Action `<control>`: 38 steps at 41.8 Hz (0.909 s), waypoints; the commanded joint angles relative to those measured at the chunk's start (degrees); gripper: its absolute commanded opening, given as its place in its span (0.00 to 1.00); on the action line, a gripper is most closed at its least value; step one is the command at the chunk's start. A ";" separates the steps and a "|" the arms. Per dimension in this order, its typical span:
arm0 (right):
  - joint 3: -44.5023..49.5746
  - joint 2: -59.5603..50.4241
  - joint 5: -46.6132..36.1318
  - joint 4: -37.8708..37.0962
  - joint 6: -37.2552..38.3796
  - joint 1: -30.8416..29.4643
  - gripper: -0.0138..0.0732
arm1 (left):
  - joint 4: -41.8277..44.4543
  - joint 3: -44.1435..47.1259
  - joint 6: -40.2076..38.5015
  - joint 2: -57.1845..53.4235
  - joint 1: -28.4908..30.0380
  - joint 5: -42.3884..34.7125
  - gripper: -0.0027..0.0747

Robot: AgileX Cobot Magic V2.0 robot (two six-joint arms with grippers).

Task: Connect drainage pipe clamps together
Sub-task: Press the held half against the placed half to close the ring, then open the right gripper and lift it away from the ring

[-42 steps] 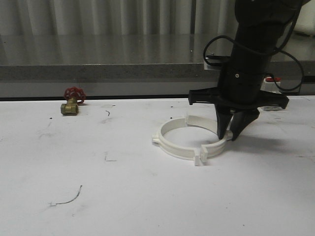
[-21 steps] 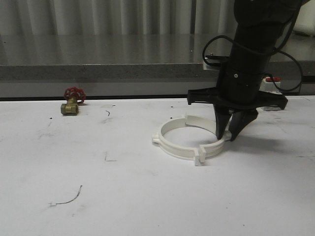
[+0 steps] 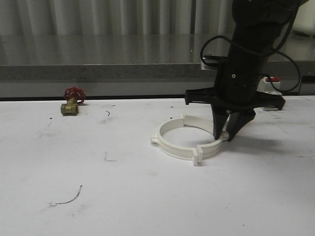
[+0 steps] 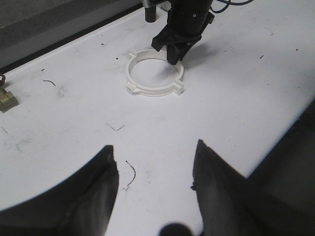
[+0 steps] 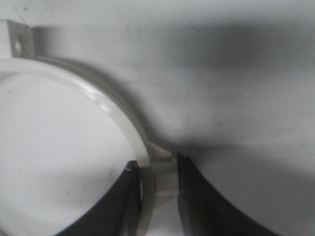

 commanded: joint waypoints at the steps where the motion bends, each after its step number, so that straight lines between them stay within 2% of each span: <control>1: -1.58 -2.49 -1.53 0.27 0.02 -0.04 0.35 | -0.76 -1.52 -0.17 0.09 -0.36 -4.12 0.48; 6: -1.58 -2.32 -1.53 0.27 0.02 -0.04 0.39 | -0.76 -1.52 -0.17 0.09 -0.36 -4.12 0.48; 10: -1.58 -2.32 -1.64 0.27 0.02 -0.04 0.50 | -0.76 -1.52 -0.17 0.09 -0.36 -4.12 0.48; 14: -1.58 -2.32 -1.64 0.27 0.02 -0.04 0.55 | -0.76 -1.52 -0.17 0.09 -0.36 -4.12 0.48; 23: -1.58 -3.17 -1.76 0.27 0.02 -0.04 0.56 | -0.76 -1.52 -0.17 0.09 -0.36 -4.12 0.48; 32: -1.58 -10.03 -0.85 -1.56 -0.38 -0.04 0.56 | -0.76 -1.52 -0.17 0.09 -0.36 -4.12 0.48; 36: -1.58 -14.27 0.77 -2.79 -5.25 -0.04 0.56 | -0.76 -1.52 -0.17 0.09 -0.36 -4.12 0.48; 38: -1.58 -16.33 2.18 -2.50 -10.76 -0.04 0.56 | -0.76 -1.52 -0.17 0.09 -0.36 -4.12 0.48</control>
